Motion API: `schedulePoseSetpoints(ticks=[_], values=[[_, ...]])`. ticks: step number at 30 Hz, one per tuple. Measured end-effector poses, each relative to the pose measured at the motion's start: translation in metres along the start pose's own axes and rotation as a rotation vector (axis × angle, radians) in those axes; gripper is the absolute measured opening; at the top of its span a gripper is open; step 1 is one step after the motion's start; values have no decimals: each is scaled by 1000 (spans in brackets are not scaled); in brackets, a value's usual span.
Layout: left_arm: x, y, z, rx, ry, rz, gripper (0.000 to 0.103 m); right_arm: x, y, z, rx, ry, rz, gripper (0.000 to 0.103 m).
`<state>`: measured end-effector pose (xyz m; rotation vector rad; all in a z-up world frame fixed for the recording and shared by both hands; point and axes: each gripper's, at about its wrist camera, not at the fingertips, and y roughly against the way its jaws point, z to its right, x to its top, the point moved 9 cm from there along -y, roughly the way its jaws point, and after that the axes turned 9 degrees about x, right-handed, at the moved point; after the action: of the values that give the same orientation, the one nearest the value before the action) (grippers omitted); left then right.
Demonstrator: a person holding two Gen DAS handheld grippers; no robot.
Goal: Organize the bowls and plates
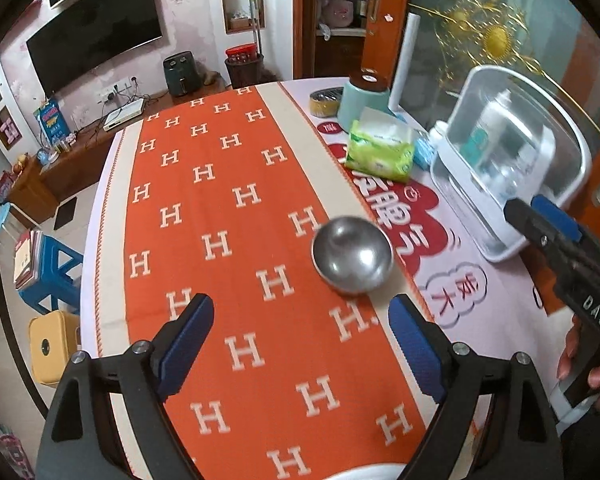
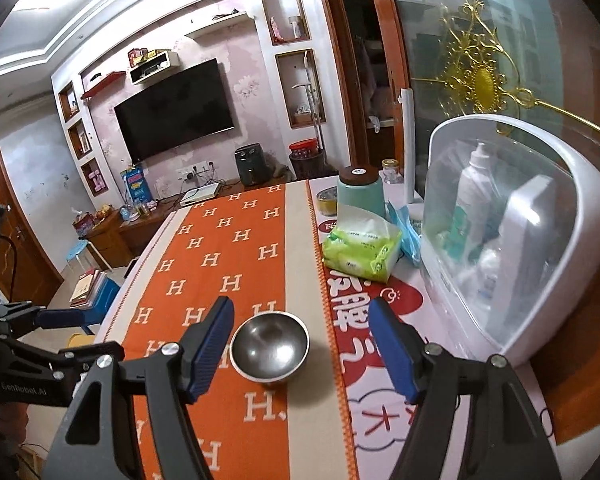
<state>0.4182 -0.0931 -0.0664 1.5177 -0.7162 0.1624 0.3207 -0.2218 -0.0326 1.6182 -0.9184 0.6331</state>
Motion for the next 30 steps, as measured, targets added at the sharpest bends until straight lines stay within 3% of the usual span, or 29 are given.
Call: schedulePoseSetpoints(ticks=[13, 17, 30], values=[[10, -85, 11, -116, 115, -1, 88, -25, -61, 13, -26, 7, -27, 70], [6, -111, 18, -167, 135, -23, 88, -38, -78, 17, -27, 0, -42, 70], [-19, -184, 28, -221, 213, -116, 87, -84, -131, 25, 21, -99, -119, 70]])
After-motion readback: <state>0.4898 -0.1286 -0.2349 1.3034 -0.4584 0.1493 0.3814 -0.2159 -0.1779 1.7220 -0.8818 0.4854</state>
